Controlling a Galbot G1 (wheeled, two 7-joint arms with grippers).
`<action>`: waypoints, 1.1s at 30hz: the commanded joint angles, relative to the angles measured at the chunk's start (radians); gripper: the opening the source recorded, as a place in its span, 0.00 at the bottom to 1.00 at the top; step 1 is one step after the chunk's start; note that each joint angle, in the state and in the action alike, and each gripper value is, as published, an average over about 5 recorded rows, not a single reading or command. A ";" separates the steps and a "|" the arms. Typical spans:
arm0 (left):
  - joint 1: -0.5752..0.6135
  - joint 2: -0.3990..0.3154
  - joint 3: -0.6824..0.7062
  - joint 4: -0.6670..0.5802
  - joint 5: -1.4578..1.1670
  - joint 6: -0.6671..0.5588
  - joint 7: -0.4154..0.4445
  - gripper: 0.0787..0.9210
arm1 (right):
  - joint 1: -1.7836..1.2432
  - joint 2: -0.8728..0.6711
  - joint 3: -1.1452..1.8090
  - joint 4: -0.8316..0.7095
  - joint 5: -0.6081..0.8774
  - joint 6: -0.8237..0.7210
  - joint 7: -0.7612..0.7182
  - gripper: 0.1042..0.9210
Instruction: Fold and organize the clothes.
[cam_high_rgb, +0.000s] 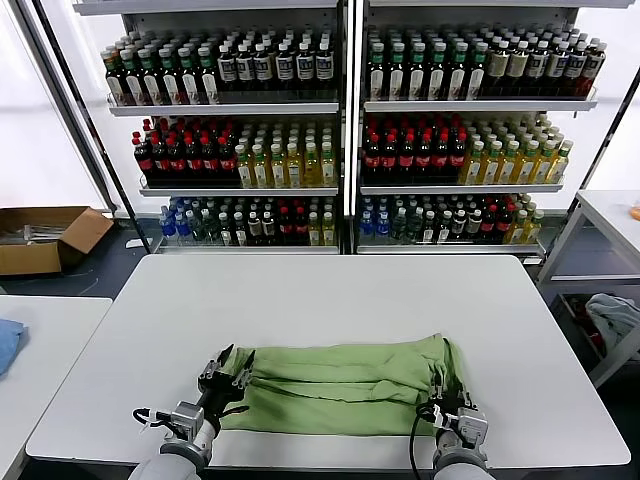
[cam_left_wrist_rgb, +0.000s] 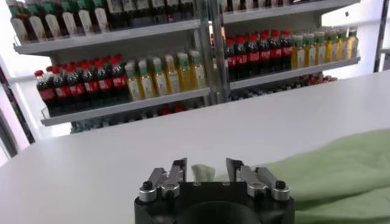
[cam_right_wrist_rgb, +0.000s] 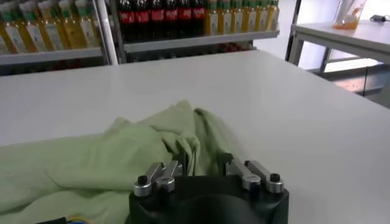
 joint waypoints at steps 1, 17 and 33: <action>0.026 -0.053 -0.040 -0.057 0.023 0.029 -0.046 0.61 | -0.025 -0.013 0.010 0.145 0.014 0.051 -0.016 0.61; 0.039 -0.132 -0.068 0.010 -0.125 0.096 -0.113 0.88 | -0.023 -0.021 -0.016 0.146 0.011 0.054 -0.016 0.88; 0.043 -0.137 -0.070 0.068 -0.140 0.093 -0.087 0.73 | -0.023 -0.017 -0.021 0.134 0.010 0.057 -0.013 0.88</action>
